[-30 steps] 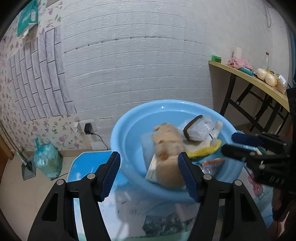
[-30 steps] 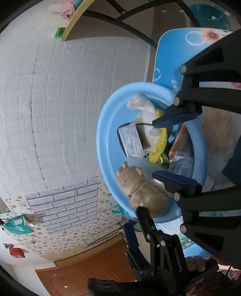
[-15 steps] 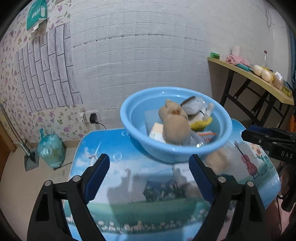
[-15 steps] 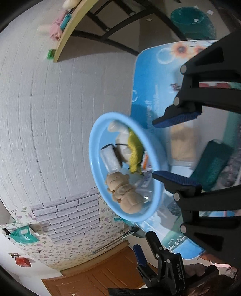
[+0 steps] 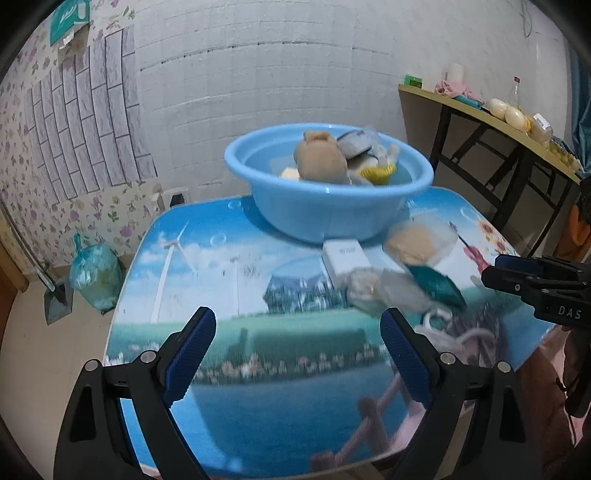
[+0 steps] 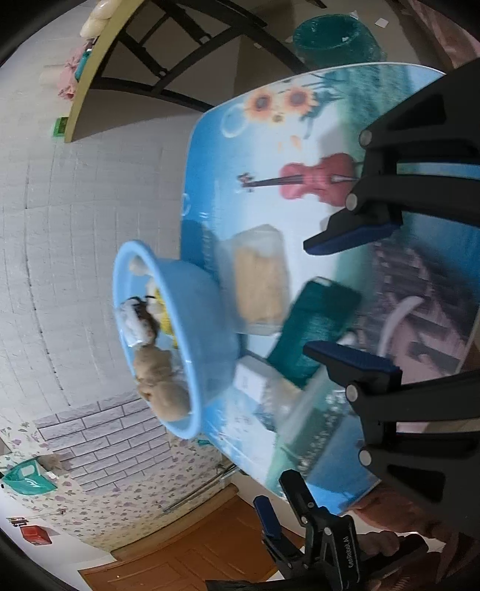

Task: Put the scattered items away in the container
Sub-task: 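Move the right gripper to the teal packet while the left reaches the cotton-swab bag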

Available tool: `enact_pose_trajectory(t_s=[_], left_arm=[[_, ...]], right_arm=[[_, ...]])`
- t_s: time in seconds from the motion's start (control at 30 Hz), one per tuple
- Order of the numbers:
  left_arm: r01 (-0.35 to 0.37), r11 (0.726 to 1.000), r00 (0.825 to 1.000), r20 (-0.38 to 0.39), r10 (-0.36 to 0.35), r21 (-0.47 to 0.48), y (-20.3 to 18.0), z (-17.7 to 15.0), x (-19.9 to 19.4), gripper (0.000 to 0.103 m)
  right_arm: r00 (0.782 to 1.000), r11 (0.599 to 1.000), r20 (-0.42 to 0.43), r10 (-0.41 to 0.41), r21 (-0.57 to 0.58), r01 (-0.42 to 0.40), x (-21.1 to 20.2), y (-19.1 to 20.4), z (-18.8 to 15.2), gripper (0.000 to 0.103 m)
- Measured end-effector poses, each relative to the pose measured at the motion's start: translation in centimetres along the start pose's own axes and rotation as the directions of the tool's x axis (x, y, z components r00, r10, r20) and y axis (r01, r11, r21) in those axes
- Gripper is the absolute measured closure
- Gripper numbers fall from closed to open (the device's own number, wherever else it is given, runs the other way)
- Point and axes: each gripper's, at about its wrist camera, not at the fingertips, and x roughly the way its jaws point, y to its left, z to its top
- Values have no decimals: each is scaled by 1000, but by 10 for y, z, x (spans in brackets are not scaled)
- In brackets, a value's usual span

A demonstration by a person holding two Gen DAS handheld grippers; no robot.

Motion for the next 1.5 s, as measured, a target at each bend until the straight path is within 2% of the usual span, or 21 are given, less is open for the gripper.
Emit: enact_pose_trajectory(t_s=[0.23,0.6,0.83,0.9,1.07,1.13,1.17,1.2,1.23,1.5], left_arm=[[28,999,999,-20,-27,15,-8,-15,0,12],[133,990,991,-18,-132,44,-36,1,15,12],[217,976,973,-82,-217,-2,-47,9,40,12],[215,977,972,-92,-214,2,-50,11,45,12],[208,978,972,-109,-208,-18,-50,17,56,12],[205,978,973,-99,-206,-24,-49,20,57,27],[210,977,971,-107,-212,-25,-48,20,59,46],[225,974,966,-123,-226,-27,-48,21,61,60],[239,970,960,-139,-242,-33,-47,21,63,62],[254,967,960,-117,-255,-21,-37,17,51,84]], right_arm=[[999,1000,-33,3,-16,-4,-1,6,-18,55],[999,1000,-40,3,-7,-3,4,3,-16,55],[998,999,-55,-5,-33,3,14,5,-15,55],[998,999,-59,-12,-49,9,18,6,-13,55],[997,994,-79,-3,-106,-5,30,11,-9,41],[996,993,-84,7,-117,-16,34,12,-7,41],[996,992,-87,12,-121,-22,35,13,-6,41],[996,992,-90,14,-126,-25,37,14,-5,41],[996,991,-91,13,-131,-25,38,15,-5,41],[993,985,-116,31,-164,-50,52,23,1,41]])
